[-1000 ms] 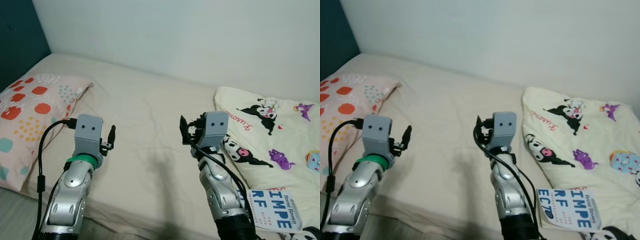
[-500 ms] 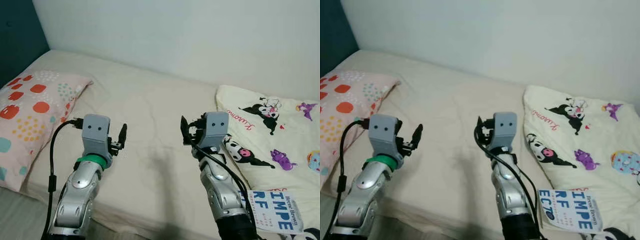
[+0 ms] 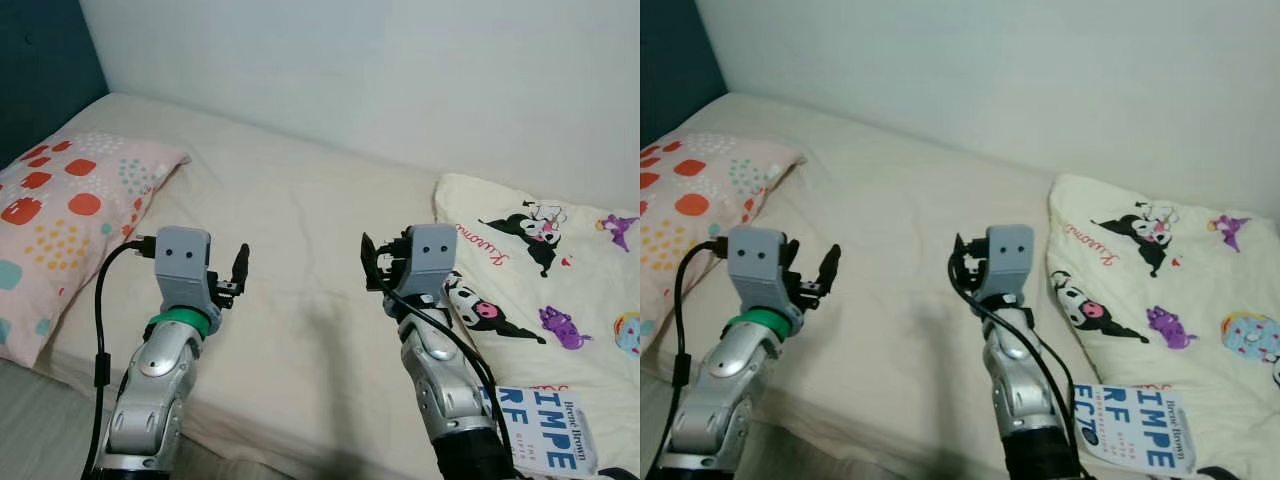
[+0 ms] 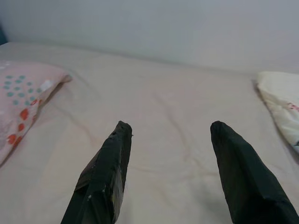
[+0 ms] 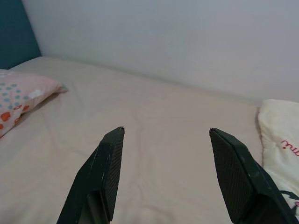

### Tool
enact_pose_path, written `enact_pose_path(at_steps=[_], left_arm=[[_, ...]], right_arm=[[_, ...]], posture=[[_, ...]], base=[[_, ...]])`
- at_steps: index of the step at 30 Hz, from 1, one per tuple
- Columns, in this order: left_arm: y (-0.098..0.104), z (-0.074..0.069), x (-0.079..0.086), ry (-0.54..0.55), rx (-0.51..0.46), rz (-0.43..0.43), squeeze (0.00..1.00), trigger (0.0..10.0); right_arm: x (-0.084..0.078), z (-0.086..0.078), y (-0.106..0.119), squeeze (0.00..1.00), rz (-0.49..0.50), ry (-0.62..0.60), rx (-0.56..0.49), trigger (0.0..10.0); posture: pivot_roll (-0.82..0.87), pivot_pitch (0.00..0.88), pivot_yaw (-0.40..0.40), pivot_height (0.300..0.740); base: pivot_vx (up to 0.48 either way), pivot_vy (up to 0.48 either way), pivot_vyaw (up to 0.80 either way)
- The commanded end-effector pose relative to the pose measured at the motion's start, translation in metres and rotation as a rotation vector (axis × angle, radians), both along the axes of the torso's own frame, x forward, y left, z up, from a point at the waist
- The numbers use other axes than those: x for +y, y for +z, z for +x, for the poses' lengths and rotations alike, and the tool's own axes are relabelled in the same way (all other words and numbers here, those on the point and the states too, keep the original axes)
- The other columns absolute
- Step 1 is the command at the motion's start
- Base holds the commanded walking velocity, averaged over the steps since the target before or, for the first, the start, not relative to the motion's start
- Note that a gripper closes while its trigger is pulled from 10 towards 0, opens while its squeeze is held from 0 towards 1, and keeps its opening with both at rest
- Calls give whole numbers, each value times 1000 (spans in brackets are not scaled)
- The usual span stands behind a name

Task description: Clean up the room

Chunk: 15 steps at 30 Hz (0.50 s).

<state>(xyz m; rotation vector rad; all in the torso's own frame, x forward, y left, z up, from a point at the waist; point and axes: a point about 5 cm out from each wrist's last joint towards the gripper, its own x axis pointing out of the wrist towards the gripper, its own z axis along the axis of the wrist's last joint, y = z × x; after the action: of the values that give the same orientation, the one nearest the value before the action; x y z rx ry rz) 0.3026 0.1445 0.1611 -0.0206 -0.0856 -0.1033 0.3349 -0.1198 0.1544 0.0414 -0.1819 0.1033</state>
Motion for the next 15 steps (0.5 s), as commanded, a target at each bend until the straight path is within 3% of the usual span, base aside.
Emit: enact_pose_path(at_steps=[1,15], left_arm=[[-5,-1,0,3,24,-7,0,10000],[-5,-1,3,19,34,-25,0,10000]], right_arm=[[-1,0,-4,0,-3,-2,11,10000],[0,1,-4,0,-5,3,11,10000]], posture=[[43,68,-21,740],[46,61,-21,740]], base=[[0,0,0],[0,0,0]])
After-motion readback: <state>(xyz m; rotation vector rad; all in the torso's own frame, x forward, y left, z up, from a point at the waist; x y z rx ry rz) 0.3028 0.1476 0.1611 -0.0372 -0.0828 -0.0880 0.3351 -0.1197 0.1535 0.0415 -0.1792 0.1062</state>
